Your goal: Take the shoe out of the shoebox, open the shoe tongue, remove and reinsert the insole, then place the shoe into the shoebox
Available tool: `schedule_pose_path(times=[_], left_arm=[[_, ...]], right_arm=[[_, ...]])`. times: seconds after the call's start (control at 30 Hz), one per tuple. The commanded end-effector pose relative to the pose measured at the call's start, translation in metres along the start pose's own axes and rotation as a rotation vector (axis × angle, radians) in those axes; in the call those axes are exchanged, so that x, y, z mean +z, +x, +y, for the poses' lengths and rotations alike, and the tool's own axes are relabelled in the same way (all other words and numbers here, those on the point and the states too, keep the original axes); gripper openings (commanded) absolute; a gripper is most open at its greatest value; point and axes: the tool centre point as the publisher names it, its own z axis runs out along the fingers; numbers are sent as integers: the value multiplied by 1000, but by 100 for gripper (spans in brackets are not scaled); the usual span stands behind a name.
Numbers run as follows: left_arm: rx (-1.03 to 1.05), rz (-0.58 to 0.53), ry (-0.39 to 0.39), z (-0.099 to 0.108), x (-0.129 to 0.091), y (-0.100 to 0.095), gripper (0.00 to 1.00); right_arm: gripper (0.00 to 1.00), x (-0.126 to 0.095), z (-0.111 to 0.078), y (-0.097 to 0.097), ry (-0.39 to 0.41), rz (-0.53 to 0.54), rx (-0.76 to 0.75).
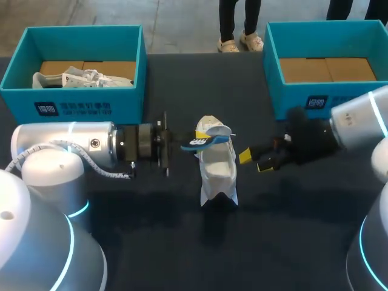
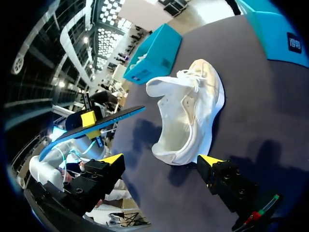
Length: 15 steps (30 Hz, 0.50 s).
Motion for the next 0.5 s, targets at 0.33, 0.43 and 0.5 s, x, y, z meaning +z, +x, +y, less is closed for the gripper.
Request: schedule_pose_path(times=[0.33, 0.43, 0.5], left_arm=[[-72, -16, 1, 14, 16, -1, 0], [-69, -4, -6, 16, 16, 0, 0], [-69, -1, -6, 17, 15, 1, 0]], right_arm=[[100, 11, -15, 4, -94, -39, 14], [100, 11, -15, 4, -94, -39, 14], [100, 11, -15, 4, -94, -39, 14]])
